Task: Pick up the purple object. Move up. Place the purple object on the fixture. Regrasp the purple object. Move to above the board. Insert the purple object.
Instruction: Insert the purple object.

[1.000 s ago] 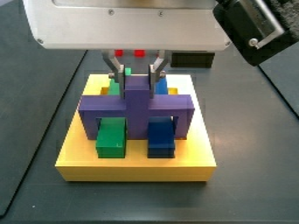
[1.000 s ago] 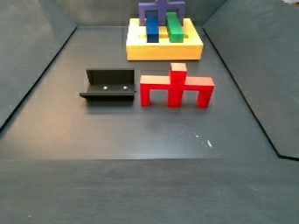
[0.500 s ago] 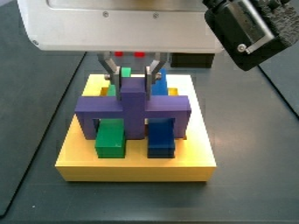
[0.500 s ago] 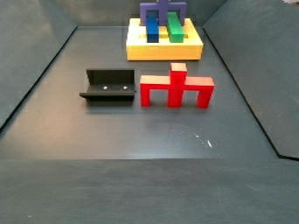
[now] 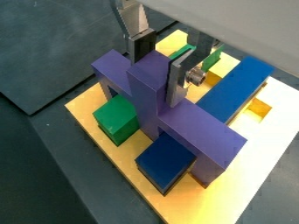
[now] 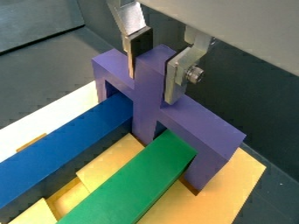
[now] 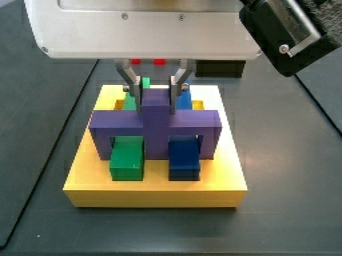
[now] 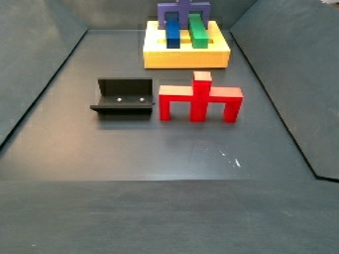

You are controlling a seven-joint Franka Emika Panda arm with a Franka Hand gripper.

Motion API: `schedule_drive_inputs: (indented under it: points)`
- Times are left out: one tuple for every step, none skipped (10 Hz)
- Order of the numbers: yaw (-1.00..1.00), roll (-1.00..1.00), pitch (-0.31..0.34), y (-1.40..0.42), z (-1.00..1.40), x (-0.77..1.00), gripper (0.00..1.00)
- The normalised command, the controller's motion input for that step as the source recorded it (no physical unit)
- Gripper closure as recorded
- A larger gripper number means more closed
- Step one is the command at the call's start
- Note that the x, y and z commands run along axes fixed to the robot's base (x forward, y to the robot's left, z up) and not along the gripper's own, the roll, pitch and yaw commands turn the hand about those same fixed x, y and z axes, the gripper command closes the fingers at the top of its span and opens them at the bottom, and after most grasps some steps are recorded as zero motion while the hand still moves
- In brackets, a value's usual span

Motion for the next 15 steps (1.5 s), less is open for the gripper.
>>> schedule_drive_inputs:
  points:
    - [0.00,-0.06,-0.053,0.09,-0.39,0.00,1.00]
    - [0.00,-0.10,-0.087,0.04,-0.43,0.00,1.00]
    - [0.00,-0.15,-0.123,0.03,-0.46,0.00,1.00]
    - [0.00,-0.23,-0.141,0.01,-0.31,0.00,1.00]
    - [-0.05,-0.11,-0.029,-0.01,-0.11,0.36,1.00]
    - [-0.24,0.00,0.034,0.00,-0.01,0.47,1.00]
    - [-0.29,0.03,0.114,0.00,0.00,0.40,1.00]
    - [-0.30,0.08,0.131,0.00,-0.01,0.33,1.00]
    - [-0.31,0.10,0.116,0.00,-0.02,0.26,1.00]
    - [-0.07,0.00,0.000,0.00,-0.21,0.00,1.00]
    - [0.00,0.00,-0.110,0.00,-0.45,-0.14,1.00]
    - [0.00,-0.02,-0.187,0.00,-0.66,-0.19,1.00]
    - [0.01,-0.01,-0.187,0.00,-0.75,-0.10,1.00]
    - [0.01,0.00,-0.191,0.00,-0.85,-0.09,1.00]
    - [0.00,0.00,-0.191,0.00,-0.86,-0.13,1.00]
